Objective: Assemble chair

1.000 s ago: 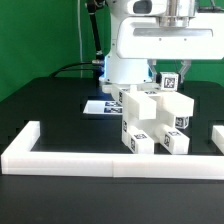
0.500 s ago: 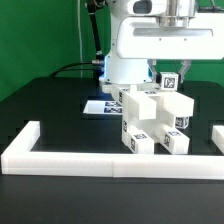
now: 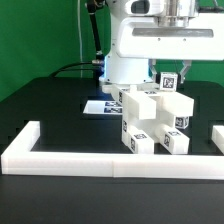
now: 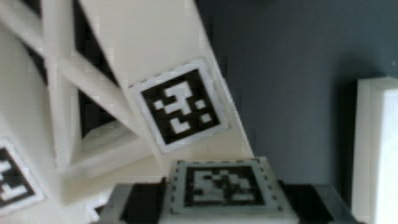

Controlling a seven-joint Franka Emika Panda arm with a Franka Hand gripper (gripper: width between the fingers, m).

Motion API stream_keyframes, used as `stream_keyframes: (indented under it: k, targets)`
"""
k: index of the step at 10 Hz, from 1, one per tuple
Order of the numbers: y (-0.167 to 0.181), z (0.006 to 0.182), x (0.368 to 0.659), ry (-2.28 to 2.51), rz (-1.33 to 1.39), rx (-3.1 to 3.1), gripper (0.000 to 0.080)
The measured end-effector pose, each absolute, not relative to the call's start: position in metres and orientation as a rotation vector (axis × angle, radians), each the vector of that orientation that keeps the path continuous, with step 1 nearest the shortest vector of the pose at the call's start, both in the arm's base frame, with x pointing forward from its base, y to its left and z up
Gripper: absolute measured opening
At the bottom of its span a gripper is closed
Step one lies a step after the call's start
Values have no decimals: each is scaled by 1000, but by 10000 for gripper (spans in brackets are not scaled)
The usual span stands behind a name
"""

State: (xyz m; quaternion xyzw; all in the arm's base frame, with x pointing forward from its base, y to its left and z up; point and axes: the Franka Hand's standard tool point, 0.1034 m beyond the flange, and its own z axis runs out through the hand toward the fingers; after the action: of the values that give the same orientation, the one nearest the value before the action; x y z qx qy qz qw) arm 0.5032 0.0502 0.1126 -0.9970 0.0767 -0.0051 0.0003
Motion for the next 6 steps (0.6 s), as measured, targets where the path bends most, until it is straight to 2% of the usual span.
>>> stream_keyframes:
  k: [6]
  targets:
    - [52,112,503,820,-14,-3028,288]
